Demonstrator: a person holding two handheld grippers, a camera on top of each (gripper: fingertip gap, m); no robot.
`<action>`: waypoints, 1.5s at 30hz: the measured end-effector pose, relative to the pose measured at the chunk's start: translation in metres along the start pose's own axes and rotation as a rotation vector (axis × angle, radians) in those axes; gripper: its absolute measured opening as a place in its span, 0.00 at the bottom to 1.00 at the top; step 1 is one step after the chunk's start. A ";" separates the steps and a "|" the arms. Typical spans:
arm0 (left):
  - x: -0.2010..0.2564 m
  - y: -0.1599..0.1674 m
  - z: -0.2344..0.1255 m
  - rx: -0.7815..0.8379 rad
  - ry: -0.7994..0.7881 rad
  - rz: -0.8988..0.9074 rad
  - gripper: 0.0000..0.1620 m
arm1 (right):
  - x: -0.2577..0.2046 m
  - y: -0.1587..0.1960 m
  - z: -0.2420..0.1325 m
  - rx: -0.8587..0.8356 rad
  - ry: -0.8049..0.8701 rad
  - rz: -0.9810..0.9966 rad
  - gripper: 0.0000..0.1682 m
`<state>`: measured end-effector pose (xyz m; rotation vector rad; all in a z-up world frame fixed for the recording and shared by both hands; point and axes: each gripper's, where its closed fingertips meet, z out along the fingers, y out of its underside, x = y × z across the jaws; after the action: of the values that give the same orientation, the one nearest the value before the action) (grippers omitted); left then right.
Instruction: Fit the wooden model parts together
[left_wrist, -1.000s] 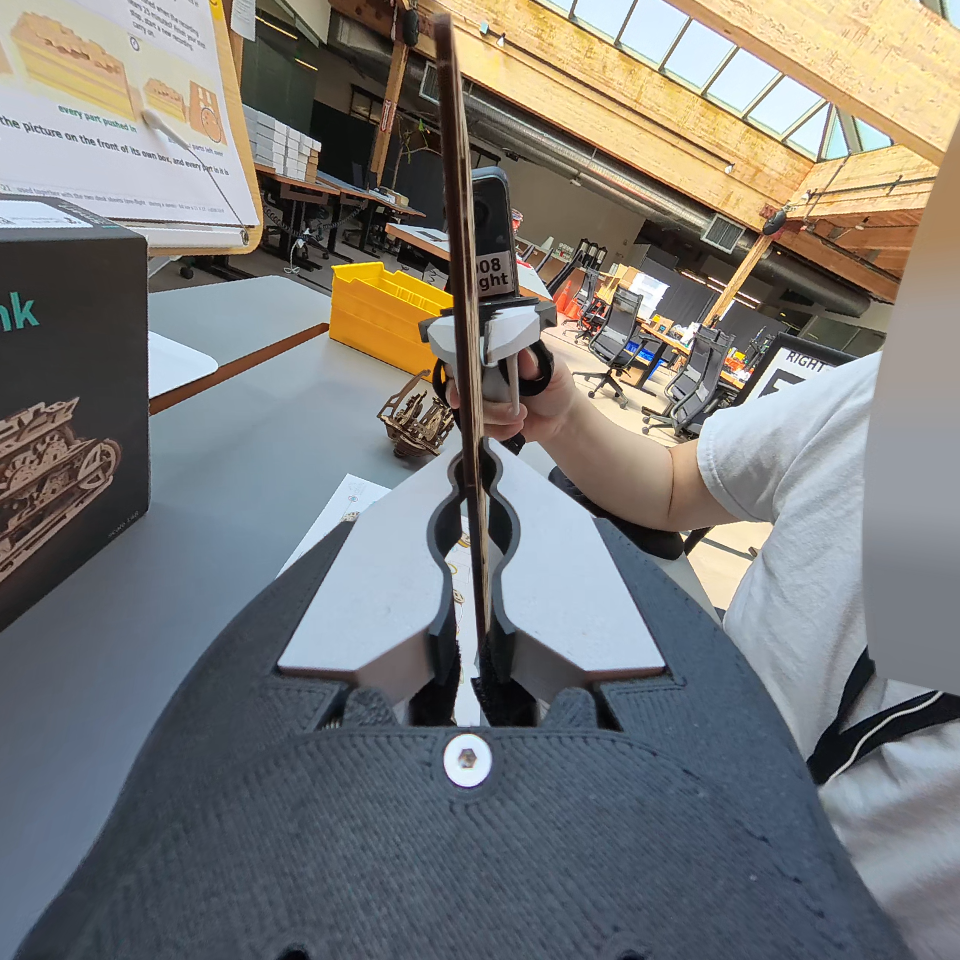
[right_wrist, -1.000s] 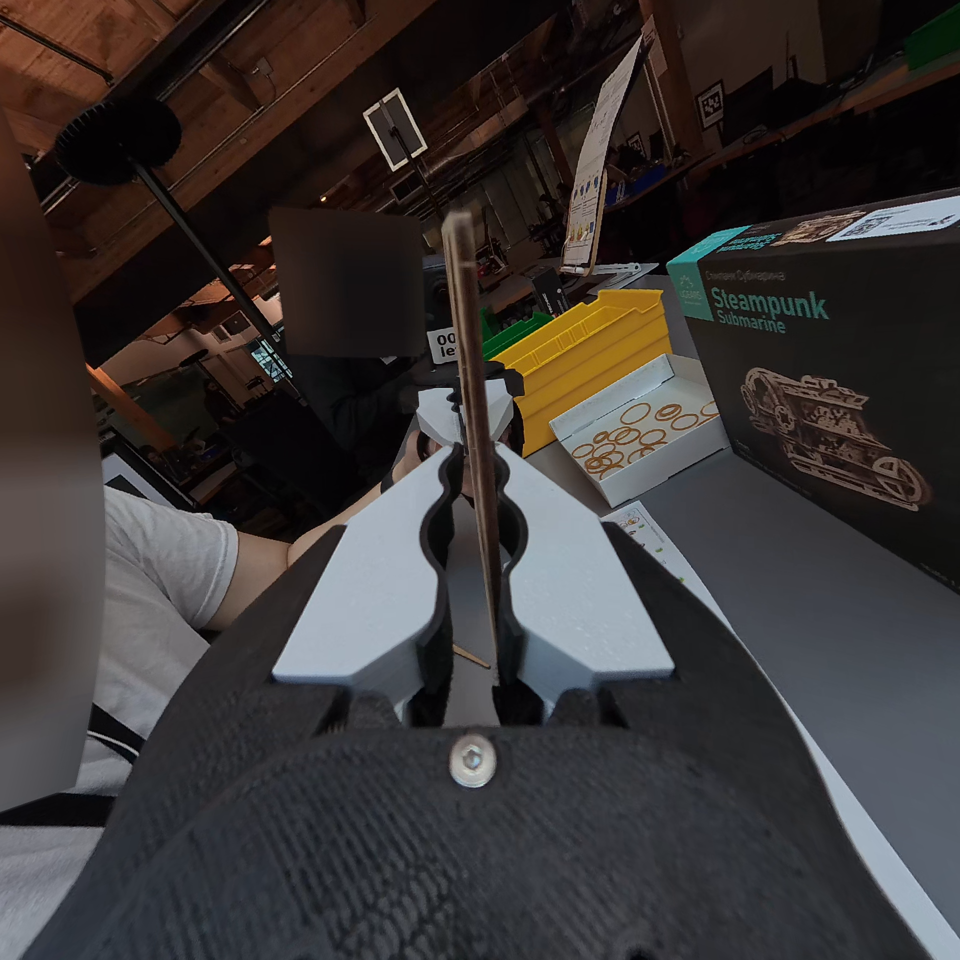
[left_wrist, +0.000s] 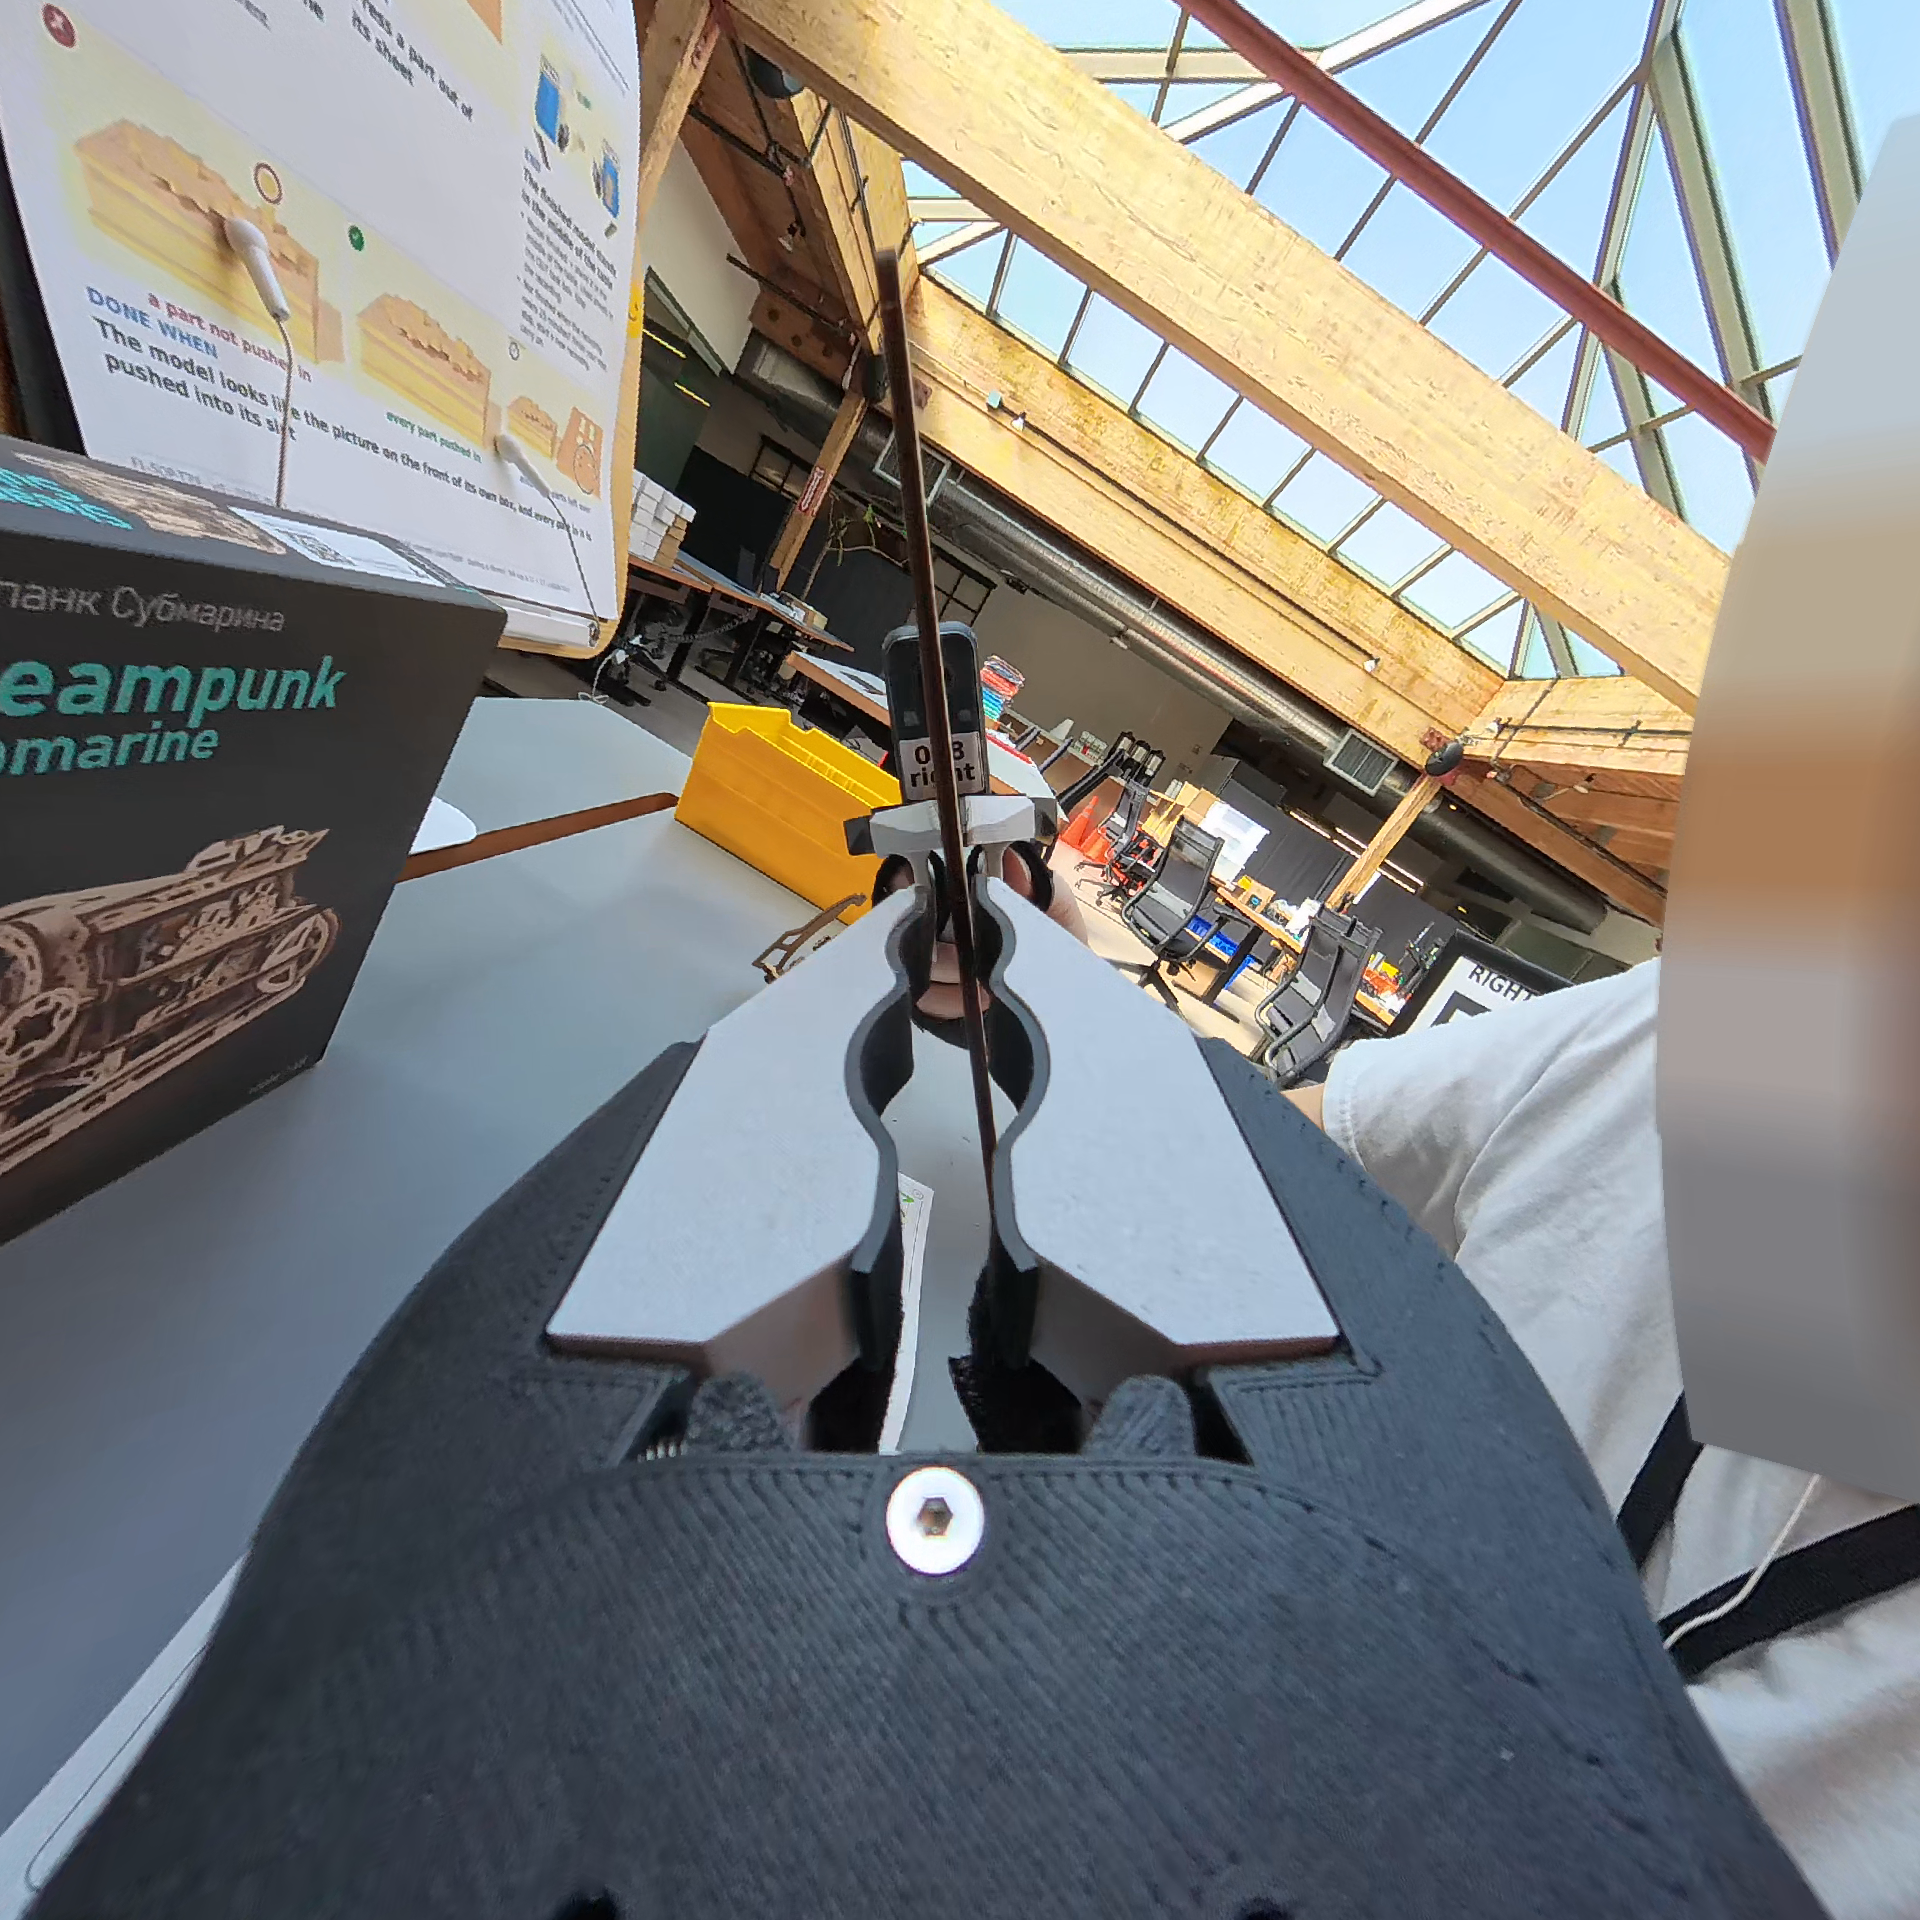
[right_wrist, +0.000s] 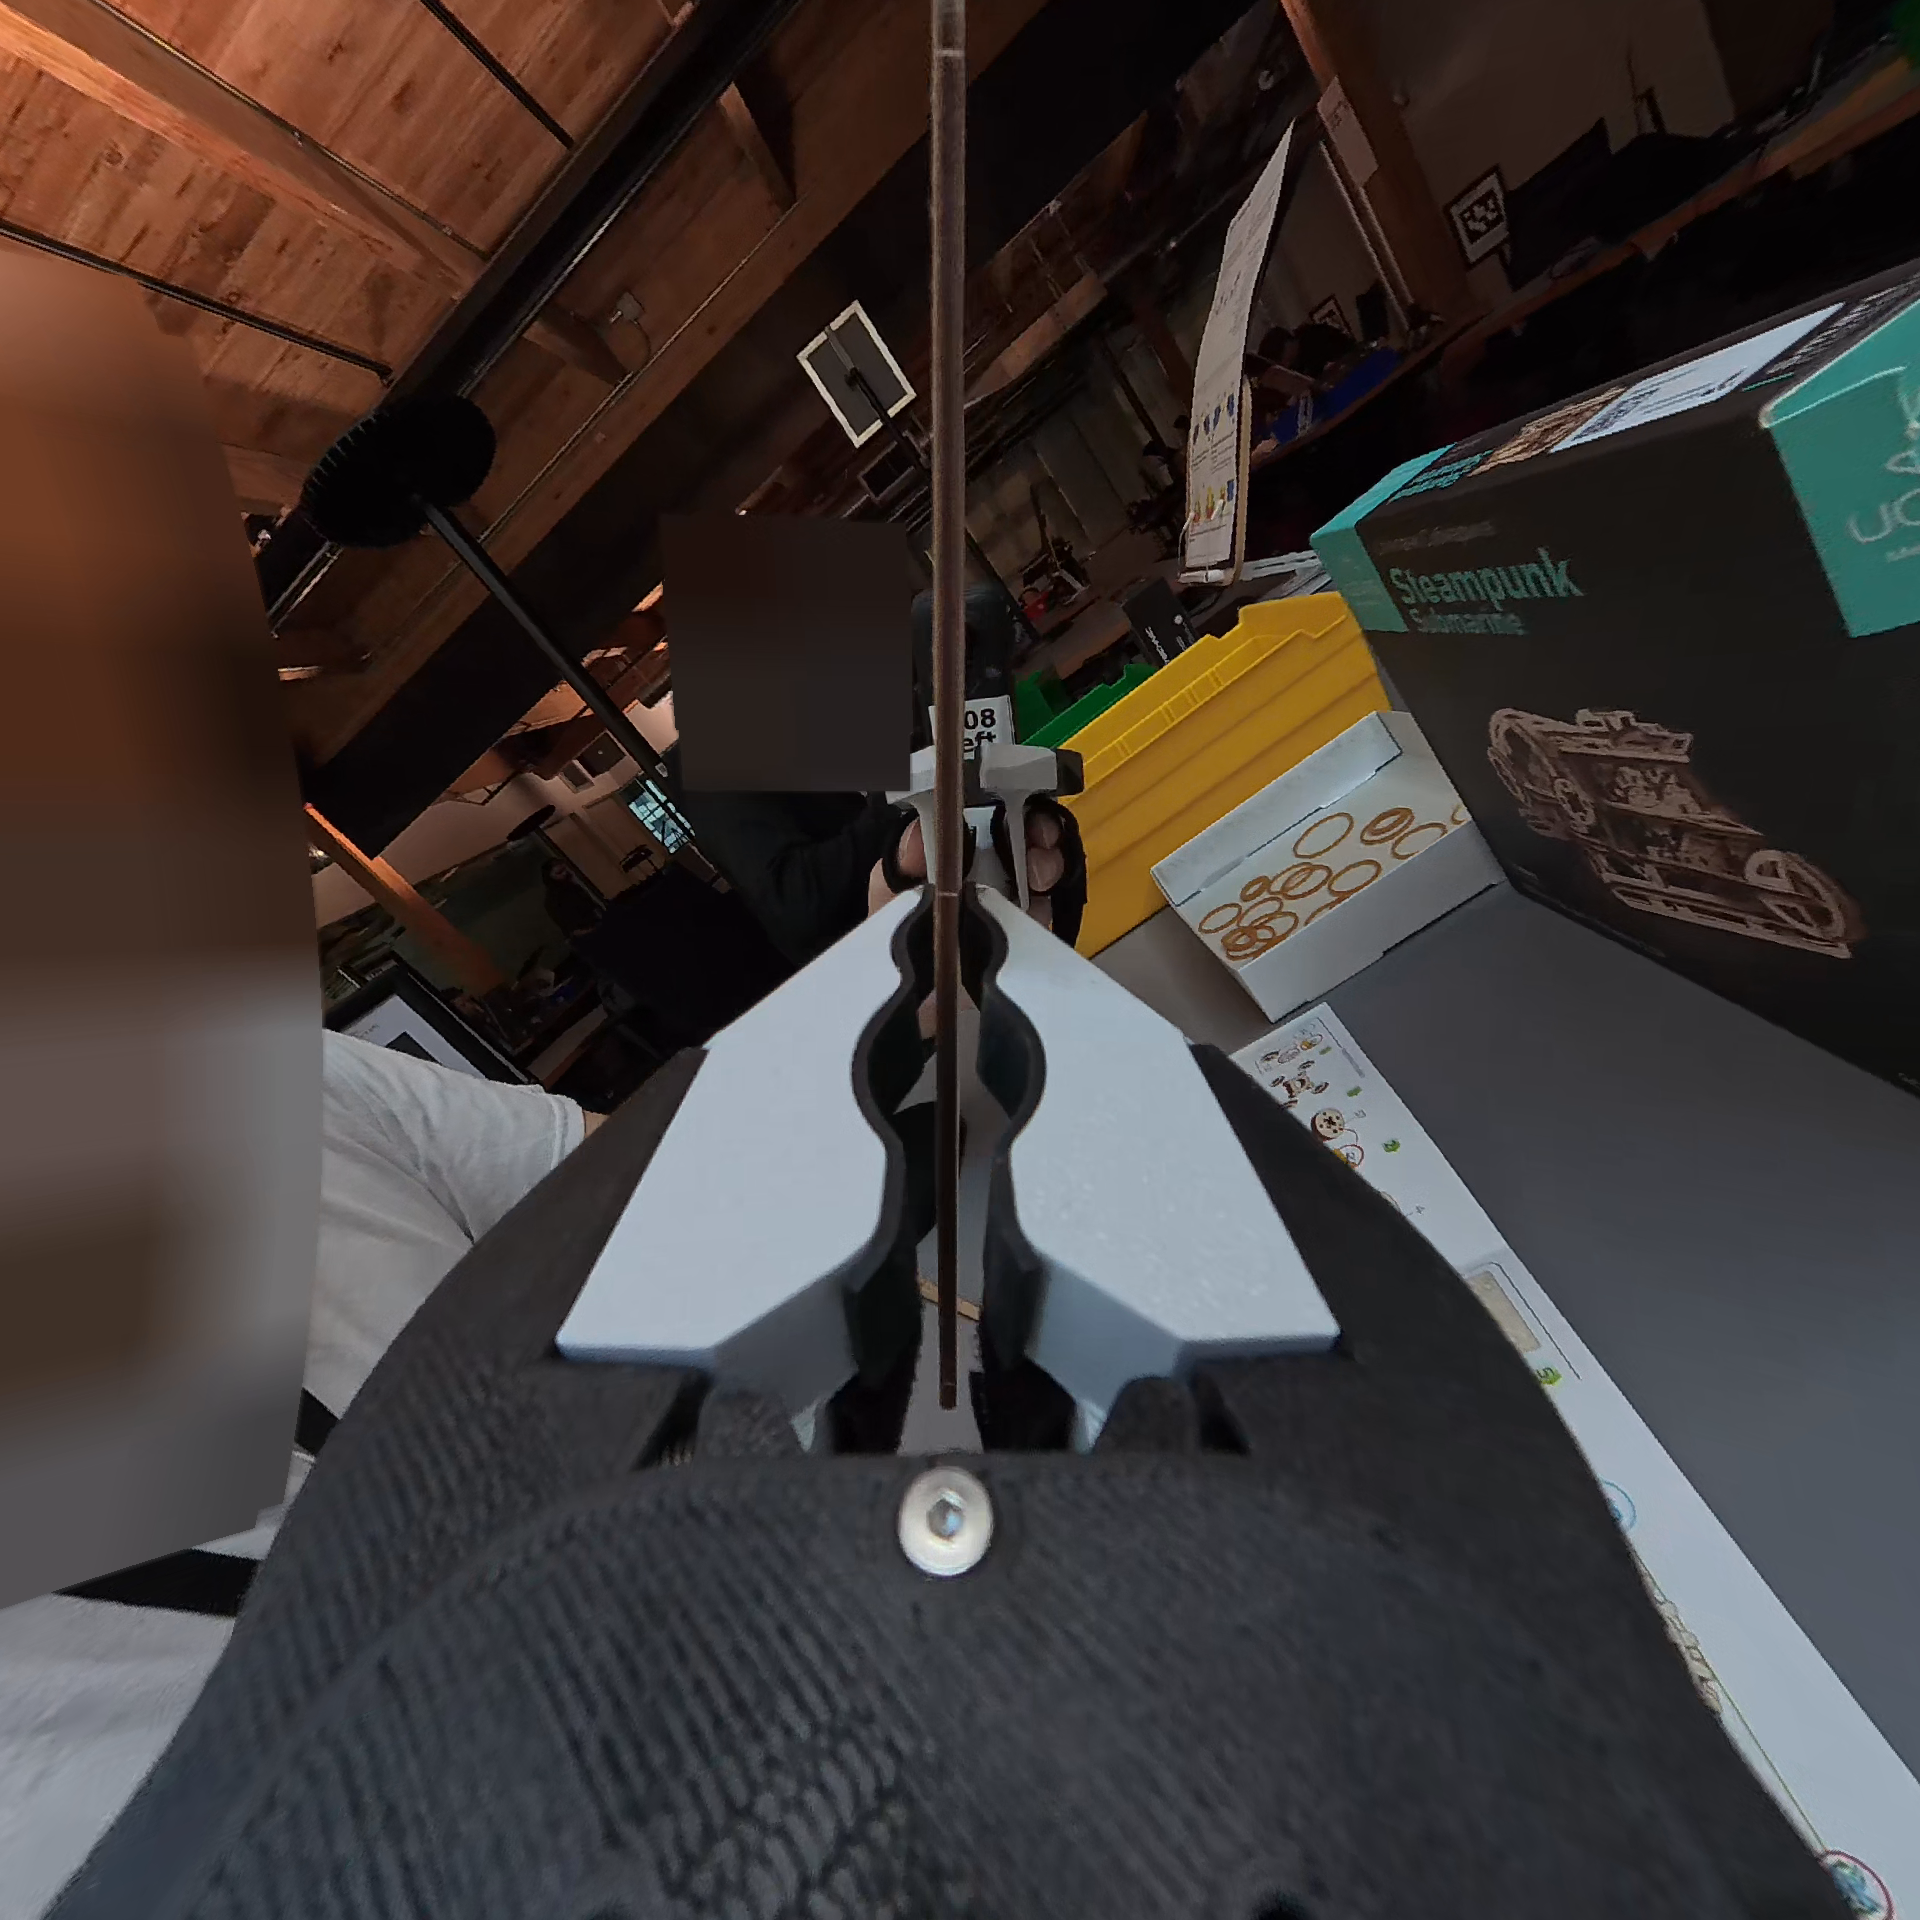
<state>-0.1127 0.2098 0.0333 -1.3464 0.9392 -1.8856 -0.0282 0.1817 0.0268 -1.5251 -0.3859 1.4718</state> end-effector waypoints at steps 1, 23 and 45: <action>0.001 -0.002 -0.002 0.004 0.003 0.003 0.03 | 0.000 -0.002 -0.002 0.012 -0.002 0.006 0.01; 0.006 0.000 -0.007 -0.023 0.030 0.045 0.03 | -0.004 -0.015 -0.010 0.058 -0.005 -0.015 0.01; 0.010 0.013 0.007 -0.084 0.035 0.077 0.03 | -0.006 0.001 0.006 0.008 -0.017 -0.028 0.01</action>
<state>-0.1077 0.1935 0.0290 -1.3103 1.0830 -1.8350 -0.0352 0.1790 0.0308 -1.4956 -0.4101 1.4638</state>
